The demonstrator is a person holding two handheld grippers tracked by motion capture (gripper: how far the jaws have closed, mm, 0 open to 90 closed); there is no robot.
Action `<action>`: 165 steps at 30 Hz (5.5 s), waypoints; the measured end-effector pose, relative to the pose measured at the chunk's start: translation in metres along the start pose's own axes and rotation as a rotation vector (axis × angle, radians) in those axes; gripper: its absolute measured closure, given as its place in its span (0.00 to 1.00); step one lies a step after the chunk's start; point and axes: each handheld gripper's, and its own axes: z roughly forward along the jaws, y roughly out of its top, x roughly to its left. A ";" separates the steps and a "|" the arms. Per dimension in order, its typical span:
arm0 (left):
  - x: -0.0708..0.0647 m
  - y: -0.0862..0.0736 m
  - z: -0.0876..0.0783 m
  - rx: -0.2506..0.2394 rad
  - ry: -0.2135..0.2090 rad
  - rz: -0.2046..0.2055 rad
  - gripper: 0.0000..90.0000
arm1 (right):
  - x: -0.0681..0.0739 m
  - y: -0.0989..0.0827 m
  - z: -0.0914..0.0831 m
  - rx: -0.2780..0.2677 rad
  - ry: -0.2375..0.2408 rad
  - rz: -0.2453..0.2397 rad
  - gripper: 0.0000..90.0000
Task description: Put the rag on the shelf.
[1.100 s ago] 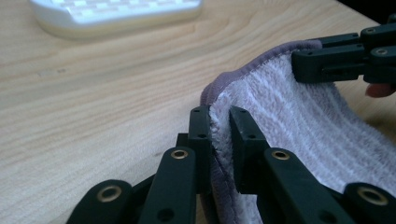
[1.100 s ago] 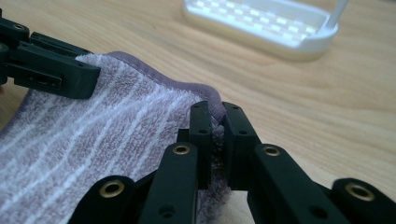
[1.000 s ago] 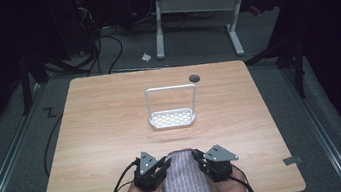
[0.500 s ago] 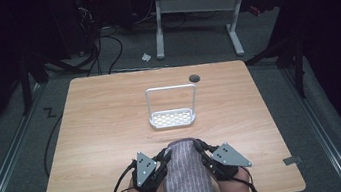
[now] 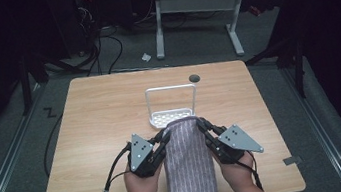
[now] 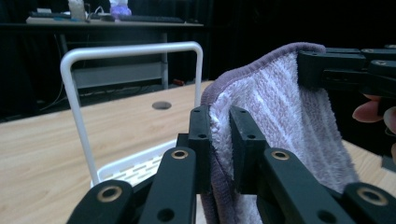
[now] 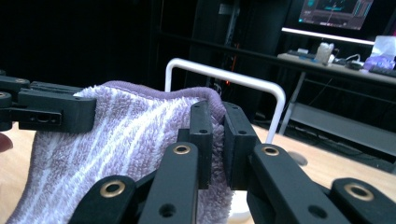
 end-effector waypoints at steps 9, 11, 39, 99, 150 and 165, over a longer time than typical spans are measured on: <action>0.002 0.019 0.008 -0.029 0.001 0.013 0.89 | -0.007 0.016 0.001 -0.050 -0.020 0.007 0.94; 0.003 0.023 0.009 -0.041 0.001 0.011 0.89 | -0.008 0.019 0.001 -0.056 -0.025 0.007 0.94; 0.026 0.084 0.027 -0.175 0.092 0.101 0.90 | -0.028 0.070 0.032 -0.150 -0.068 0.002 0.94; 0.138 0.115 0.166 0.103 0.183 0.021 0.86 | -0.102 0.090 0.195 0.115 -0.101 0.018 0.93; 0.114 0.025 0.044 0.224 0.099 -0.048 0.48 | -0.098 0.019 0.072 0.257 -0.037 0.048 0.61; 0.110 -0.068 -0.010 0.401 0.017 -0.095 0.31 | -0.085 -0.071 0.029 0.378 0.008 0.032 0.45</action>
